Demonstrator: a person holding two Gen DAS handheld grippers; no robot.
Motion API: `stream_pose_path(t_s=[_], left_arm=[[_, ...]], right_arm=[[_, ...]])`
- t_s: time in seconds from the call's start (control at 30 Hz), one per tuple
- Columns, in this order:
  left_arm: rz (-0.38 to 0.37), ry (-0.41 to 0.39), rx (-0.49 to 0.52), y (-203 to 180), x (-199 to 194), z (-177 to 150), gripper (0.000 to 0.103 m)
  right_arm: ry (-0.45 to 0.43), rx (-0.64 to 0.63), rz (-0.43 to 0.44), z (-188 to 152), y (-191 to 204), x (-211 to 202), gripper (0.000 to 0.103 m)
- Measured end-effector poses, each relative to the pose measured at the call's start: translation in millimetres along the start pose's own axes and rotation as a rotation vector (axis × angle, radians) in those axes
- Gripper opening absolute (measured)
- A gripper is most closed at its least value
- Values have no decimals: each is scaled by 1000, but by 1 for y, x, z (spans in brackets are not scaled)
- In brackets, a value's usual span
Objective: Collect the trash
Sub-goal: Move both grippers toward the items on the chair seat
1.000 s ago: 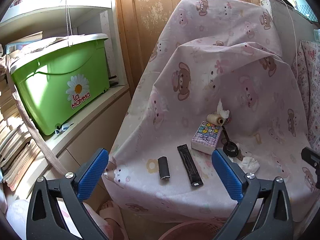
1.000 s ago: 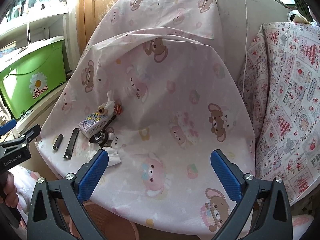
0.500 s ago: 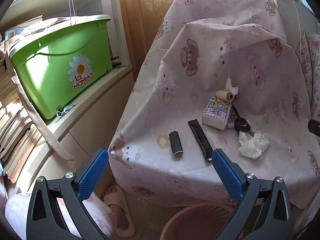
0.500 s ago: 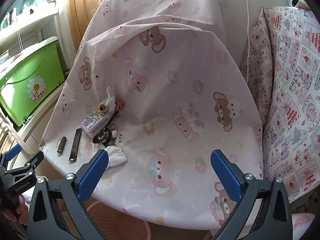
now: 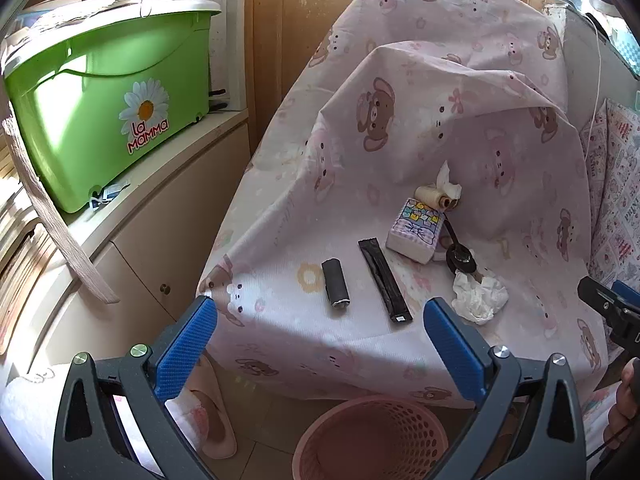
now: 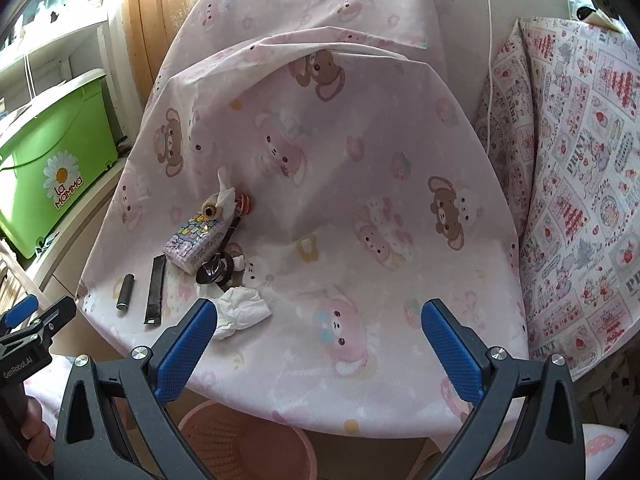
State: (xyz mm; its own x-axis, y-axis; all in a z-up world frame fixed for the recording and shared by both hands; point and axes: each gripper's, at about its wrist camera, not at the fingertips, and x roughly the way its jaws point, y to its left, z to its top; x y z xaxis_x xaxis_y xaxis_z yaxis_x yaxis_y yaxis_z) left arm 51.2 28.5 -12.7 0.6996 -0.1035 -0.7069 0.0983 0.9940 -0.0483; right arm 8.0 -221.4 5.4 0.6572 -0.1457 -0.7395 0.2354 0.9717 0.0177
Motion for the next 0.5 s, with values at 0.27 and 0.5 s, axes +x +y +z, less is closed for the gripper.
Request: stream_pose_path(t_s=[0.27, 0.5], left_arm=[[61, -29, 29, 0, -1, -8, 102], [66, -67, -3, -1, -16, 0, 102]], right_arm=[[13, -21, 5, -7, -4, 9, 103], [-13, -85, 30, -14, -2, 12, 103]])
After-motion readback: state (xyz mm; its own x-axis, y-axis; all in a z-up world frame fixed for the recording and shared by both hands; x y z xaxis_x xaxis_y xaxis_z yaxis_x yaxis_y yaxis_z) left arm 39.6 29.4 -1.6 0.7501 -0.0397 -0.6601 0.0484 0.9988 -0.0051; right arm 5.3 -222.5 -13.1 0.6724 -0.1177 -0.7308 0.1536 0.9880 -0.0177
